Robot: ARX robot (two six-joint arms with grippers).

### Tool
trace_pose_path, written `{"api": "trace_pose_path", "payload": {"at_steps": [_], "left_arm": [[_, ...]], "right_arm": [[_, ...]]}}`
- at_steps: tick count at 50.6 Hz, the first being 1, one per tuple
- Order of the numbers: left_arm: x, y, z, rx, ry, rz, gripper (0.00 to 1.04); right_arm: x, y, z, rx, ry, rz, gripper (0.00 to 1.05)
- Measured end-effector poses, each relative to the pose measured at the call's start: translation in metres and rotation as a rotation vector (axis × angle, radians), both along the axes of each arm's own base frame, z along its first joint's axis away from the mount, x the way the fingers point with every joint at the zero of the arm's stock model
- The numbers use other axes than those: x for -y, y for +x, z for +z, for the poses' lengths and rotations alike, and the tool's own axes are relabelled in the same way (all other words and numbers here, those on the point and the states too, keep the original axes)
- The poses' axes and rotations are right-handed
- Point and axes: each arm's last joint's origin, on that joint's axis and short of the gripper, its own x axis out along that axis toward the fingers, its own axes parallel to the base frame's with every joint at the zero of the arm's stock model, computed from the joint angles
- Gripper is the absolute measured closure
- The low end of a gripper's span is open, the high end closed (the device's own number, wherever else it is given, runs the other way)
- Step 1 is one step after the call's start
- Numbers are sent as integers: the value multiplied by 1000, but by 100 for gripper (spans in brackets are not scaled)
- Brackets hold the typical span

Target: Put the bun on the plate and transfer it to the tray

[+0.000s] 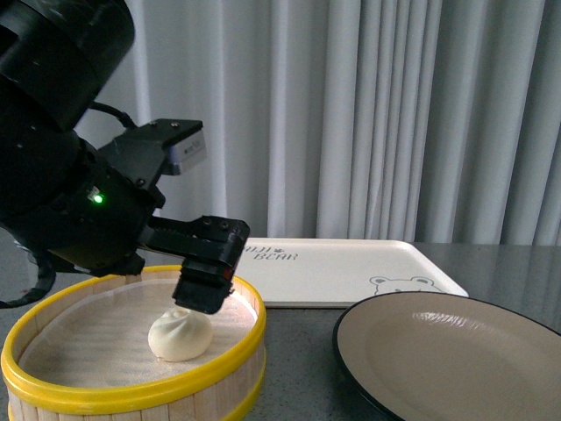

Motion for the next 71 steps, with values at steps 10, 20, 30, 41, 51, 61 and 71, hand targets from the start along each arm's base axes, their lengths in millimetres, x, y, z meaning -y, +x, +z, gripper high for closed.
{"api": "trace_pose_path", "payload": {"at_steps": [10,20,30,41,51,61,71], "left_arm": [[13,9,-13,-23,30,7,7],[16,18,-16,-18,40,21,7],[13,29,-20,-37,51,41,7],[5,36,-22,-53,60,65,7],[4,36,-23,-66,62,64,7],[4,36,-24,-68,65,61,7],[2,36,-25,-70,68,70,7]], "right_arm": [[0,0,0,0,0,0,9],[0,0,0,0,0,0,9],[0,0,0,0,0,0,9],[0,0,0,0,0,0,9],[0,0,0,0,0,0,9],[0,0,0,0,0,0,9],[0,0,0,0,0,0,9]]}}
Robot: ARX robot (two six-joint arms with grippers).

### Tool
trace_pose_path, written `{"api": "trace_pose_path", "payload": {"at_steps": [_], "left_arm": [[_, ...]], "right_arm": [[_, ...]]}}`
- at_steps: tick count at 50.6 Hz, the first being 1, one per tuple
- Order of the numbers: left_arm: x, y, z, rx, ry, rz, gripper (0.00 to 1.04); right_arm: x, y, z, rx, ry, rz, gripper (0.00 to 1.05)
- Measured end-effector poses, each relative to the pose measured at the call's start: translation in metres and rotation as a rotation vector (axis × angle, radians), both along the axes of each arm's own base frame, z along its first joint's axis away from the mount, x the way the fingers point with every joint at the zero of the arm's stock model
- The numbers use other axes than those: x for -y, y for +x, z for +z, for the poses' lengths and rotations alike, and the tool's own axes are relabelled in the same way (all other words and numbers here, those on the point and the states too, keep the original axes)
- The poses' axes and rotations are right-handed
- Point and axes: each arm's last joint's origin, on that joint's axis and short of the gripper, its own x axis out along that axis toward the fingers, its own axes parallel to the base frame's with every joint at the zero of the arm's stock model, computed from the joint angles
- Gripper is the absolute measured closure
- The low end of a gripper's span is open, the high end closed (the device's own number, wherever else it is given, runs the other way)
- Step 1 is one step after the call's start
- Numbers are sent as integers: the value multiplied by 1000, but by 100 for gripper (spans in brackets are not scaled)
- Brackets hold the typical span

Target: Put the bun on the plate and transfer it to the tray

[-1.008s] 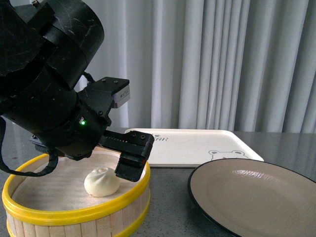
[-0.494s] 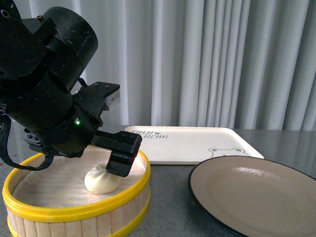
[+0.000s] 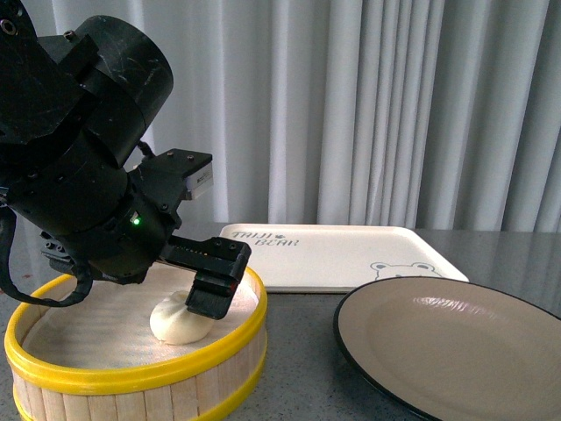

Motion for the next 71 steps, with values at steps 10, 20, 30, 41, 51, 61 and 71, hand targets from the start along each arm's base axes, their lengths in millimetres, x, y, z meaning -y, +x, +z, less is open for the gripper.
{"api": "trace_pose_path", "payload": {"at_steps": [10,20,30,41,51,61,71], "left_arm": [[-2,1,-1,-3,3,8,7],[-7,4,-7,-20,2,27,7],[-9,5,-10,-29,5,33,7],[-10,5,-13,-39,-13,22,35],[-12,6,-12,-39,-41,23,63],[-17,14,4,10,-179,26,97],[-13,13,30,93,-266,-21,101]], "right_arm": [[0,0,0,0,0,0,9],[0,0,0,0,0,0,9],[0,0,0,0,0,0,9],[0,0,0,0,0,0,9],[0,0,0,0,0,0,9],[0,0,0,0,0,0,9],[0,0,0,0,0,0,9]]}}
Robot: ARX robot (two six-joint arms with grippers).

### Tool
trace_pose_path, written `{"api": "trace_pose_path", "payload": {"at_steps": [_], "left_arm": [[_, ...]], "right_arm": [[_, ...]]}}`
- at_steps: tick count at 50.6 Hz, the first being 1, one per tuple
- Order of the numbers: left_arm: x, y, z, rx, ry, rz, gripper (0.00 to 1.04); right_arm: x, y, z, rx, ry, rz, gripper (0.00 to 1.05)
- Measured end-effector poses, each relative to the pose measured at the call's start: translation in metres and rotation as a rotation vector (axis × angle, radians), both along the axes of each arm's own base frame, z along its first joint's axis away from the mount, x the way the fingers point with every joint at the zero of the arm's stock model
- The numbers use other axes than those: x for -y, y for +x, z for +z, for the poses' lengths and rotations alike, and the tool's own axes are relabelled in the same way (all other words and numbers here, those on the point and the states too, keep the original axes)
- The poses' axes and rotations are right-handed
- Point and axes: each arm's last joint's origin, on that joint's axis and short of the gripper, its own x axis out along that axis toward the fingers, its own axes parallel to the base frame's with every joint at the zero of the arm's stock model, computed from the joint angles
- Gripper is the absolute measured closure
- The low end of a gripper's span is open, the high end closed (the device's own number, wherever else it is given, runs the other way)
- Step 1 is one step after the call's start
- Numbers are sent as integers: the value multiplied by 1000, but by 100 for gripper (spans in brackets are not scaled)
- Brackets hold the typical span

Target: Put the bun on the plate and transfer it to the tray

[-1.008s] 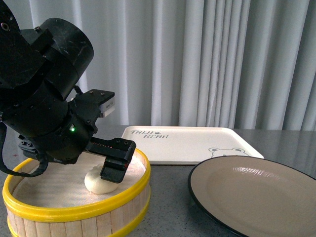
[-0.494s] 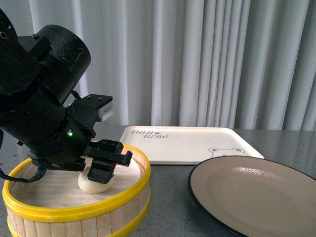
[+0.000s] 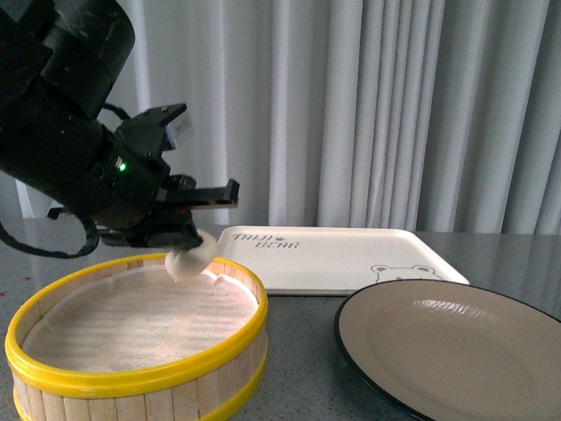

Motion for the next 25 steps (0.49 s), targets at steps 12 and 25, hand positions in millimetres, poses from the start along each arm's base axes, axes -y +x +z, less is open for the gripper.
{"api": "trace_pose_path", "payload": {"at_steps": [12,25], "left_arm": [[38,-11,21,149,-40,-168,101],[137,-24,-2,159,43,-558,101]], "right_arm": [[0,0,0,0,0,0,9],[0,0,0,0,0,0,9]]}}
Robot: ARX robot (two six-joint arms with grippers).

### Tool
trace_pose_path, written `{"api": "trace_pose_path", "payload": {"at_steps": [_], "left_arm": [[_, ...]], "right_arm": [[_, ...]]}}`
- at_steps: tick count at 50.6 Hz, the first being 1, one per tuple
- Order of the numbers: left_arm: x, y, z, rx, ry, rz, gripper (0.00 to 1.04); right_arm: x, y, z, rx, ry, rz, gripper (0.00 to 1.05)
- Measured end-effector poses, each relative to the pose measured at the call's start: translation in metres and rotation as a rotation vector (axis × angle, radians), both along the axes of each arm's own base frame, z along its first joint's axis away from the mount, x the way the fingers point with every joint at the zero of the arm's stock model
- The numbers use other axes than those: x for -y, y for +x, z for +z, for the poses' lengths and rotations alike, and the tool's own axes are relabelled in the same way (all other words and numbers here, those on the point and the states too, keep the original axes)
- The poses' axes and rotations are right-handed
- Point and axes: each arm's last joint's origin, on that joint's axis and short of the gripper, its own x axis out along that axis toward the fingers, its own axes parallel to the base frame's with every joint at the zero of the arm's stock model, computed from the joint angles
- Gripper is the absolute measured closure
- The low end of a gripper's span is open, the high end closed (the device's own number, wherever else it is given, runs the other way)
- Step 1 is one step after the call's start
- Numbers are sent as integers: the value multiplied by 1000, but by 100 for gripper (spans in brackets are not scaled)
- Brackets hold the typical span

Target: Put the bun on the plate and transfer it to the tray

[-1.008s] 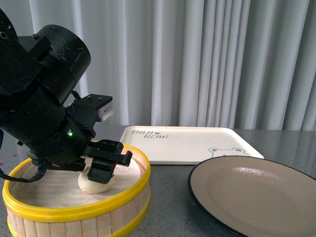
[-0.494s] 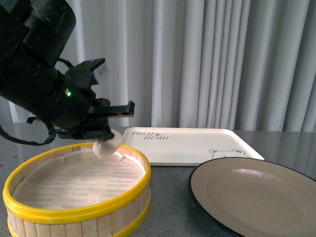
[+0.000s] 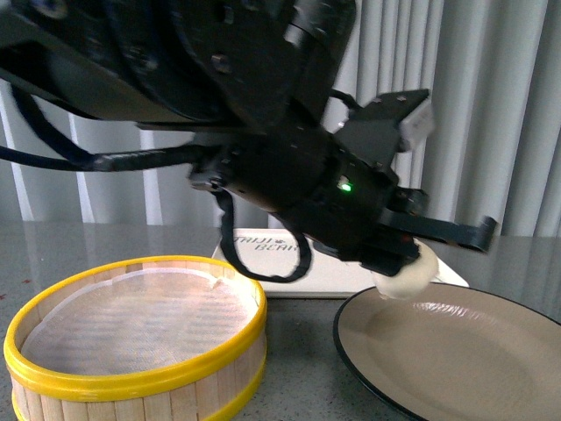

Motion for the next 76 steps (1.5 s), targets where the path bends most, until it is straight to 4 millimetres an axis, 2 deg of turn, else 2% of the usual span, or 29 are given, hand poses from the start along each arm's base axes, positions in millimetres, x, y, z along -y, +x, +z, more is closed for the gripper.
{"api": "trace_pose_path", "payload": {"at_steps": [4,13,28,42,44,52,56,68,72,73,76], "left_arm": [[22,-3,-5,-8,29,-36,101],[50,-8,-13,-61,101,-64,101],[71,-6,-31,-91,206,-26,101],[76,-2,-36,-108,203,17,101],[77,-1,-36,-105,206,38,93],[78,-1,-37,-131,188,43,71],[79,-2,-37,-145,173,52,55],[84,-4,-31,-167,134,45,23],[85,-4,-27,-168,126,48,7],[85,-4,-27,-166,125,48,5],[83,-2,-25,-173,112,63,7]], "right_arm": [[0,0,0,0,0,0,9],[0,0,0,0,0,0,9],[0,0,0,0,0,0,9],[0,0,0,0,0,0,9],[0,0,0,0,0,0,9],[0,0,0,0,0,0,9],[0,0,0,0,0,0,9],[0,0,0,0,0,0,9],[0,0,0,0,0,0,9],[0,0,0,0,0,0,9],[0,0,0,0,0,0,9]]}}
